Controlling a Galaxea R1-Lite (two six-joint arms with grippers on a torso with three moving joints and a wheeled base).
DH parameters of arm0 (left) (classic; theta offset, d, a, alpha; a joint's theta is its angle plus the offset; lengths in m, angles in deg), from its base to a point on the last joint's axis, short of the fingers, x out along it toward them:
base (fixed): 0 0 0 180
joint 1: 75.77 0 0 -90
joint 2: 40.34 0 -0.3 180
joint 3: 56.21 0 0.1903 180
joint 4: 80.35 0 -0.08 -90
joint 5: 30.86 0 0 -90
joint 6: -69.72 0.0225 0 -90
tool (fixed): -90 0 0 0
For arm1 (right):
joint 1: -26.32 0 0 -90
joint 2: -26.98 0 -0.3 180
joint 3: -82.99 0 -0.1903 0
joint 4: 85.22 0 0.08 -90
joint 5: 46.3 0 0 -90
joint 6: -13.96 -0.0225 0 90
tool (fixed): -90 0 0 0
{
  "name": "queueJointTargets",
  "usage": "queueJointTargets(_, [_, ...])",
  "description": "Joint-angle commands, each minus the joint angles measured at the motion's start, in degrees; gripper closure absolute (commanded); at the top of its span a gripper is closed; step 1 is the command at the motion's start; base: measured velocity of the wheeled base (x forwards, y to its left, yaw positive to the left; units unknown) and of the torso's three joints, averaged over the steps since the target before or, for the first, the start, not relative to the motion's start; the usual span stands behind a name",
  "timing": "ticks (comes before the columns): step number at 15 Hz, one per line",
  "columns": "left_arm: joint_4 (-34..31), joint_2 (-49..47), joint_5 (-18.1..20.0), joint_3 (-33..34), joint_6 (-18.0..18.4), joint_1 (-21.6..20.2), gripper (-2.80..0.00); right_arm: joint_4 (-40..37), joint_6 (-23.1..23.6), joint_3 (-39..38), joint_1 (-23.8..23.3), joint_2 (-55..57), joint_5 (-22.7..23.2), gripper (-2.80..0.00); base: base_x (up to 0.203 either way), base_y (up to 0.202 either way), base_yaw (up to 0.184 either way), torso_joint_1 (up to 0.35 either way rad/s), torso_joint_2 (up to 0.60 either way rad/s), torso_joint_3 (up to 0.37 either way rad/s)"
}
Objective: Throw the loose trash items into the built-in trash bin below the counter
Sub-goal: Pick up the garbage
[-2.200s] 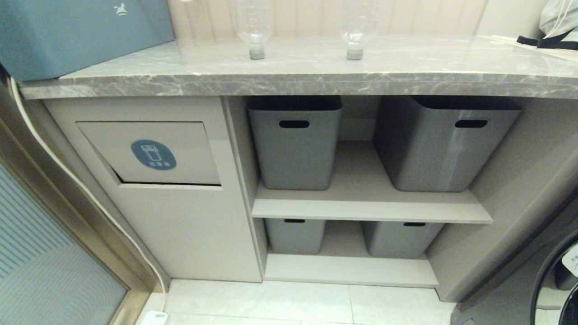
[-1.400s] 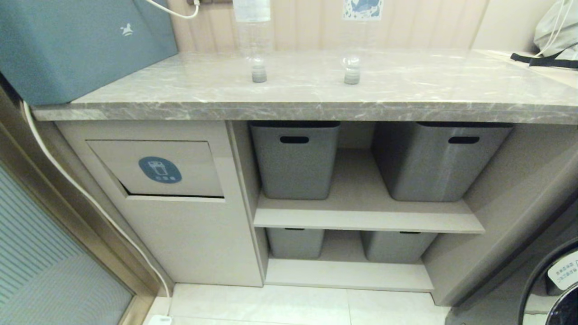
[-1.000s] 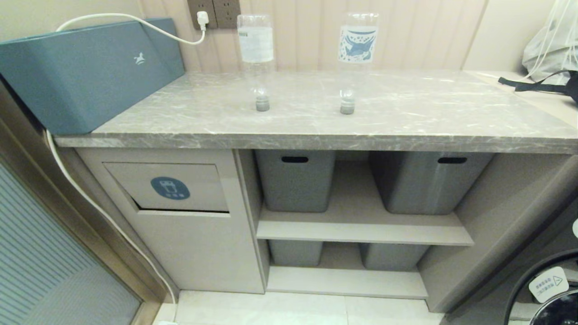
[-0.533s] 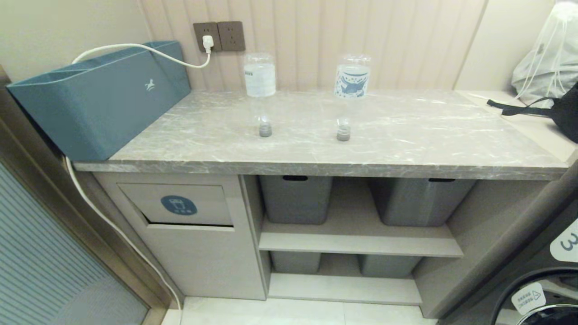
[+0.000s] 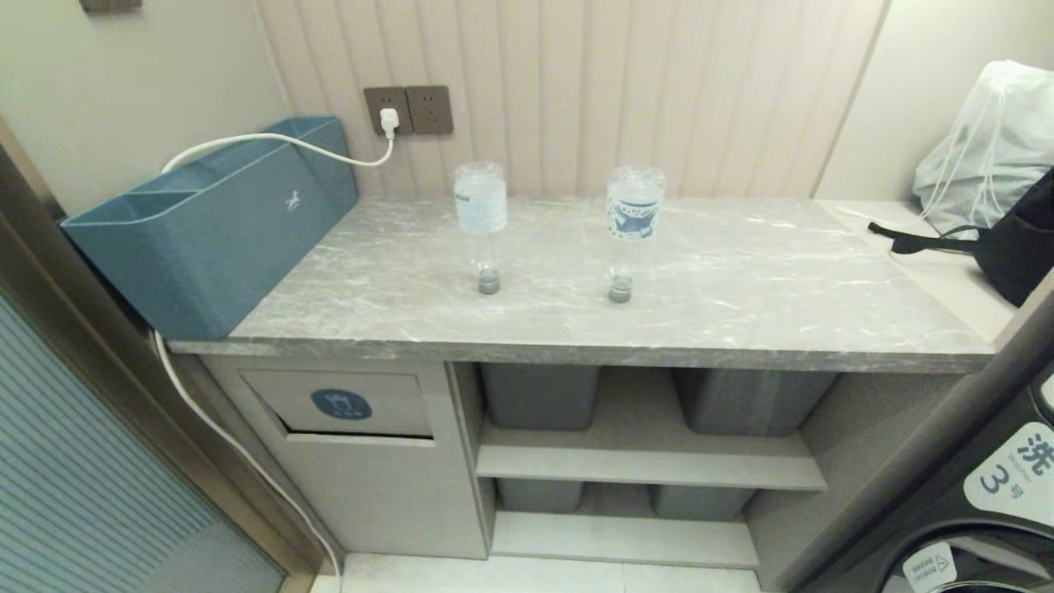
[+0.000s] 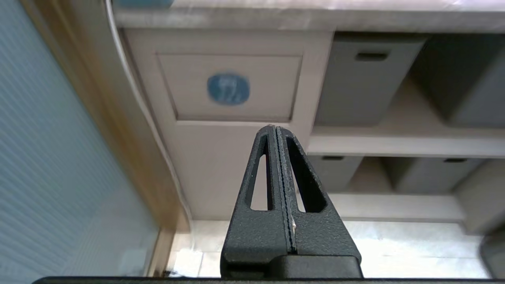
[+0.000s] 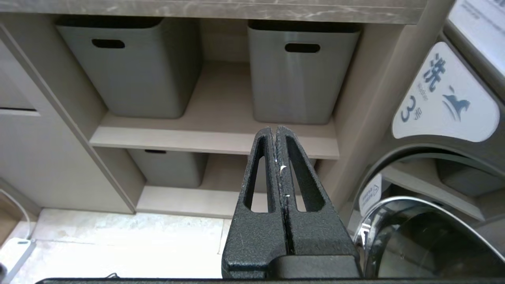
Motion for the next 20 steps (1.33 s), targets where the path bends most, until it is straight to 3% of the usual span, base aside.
queueJointTargets(1, [0.47,-5.04,0.75,-4.1,-0.44,0.11,0.0,0.13,-0.04,0.0,0.0,0.0,0.02,0.0,0.0,0.0,0.0,0.104,-0.22,-0.108])
queueJointTargets(5, [5.14,-29.07,5.09,-18.2,-5.83,4.58,0.0,0.12,-0.04,0.0,-0.01,0.0,0.02,0.0,0.0,0.0,0.0,0.03,-0.06,-0.032])
queueJointTargets(6, [7.7,-35.72,5.87,-20.78,-7.47,5.92,-0.73,0.04,-0.04,0.0,-0.02,0.0,-0.05,0.0,0.0,0.0,0.0,0.0,0.0,0.0])
queueJointTargets(7, [11.41,-43.26,6.93,-22.9,-8.71,6.94,-2.8,0.04,-0.04,0.0,0.0,0.0,0.04,0.0,0.0,0.0,0.0,0.0,0.0,0.0])
queueJointTargets(10, [25.8,-65.27,10.52,-28.24,-10.29,8.97,-2.8,0.13,-0.04,0.0,-0.02,0.0,-0.02,0.0,0.0,0.0,0.0,0.0,0.0,0.0])
queueJointTargets(12, [34.72,-78.57,13.07,-32.48,-9.2,10.02,-2.8,0.12,-0.04,0.0,0.0,0.0,-0.04,0.0,0.0,0.0,0.0,0.0,0.0,0.0])
queueJointTargets(16, [47.87,-99.51,16.99,-43.54,1.9,11.49,-2.8,0.08,-0.04,0.0,0.0,0.0,0.04,0.0,0.0,0.0,0.0,0.0,0.0,0.0])
queueJointTargets(18, [50.37,-105.36,17.77,-47.36,9.56,11.7,-2.8,0.13,-0.04,0.0,0.0,0.0,-0.05,0.0,0.0,0.0,0.0,0.0,0.0,0.0])
queueJointTargets(20, [51.01,-110.7,18.06,-53.94,12.35,11.87,-2.8,0.1,-0.04,0.0,-0.04,-0.07,0.04,0.0,0.0,0.0,0.0,0.0,0.0,0.0])
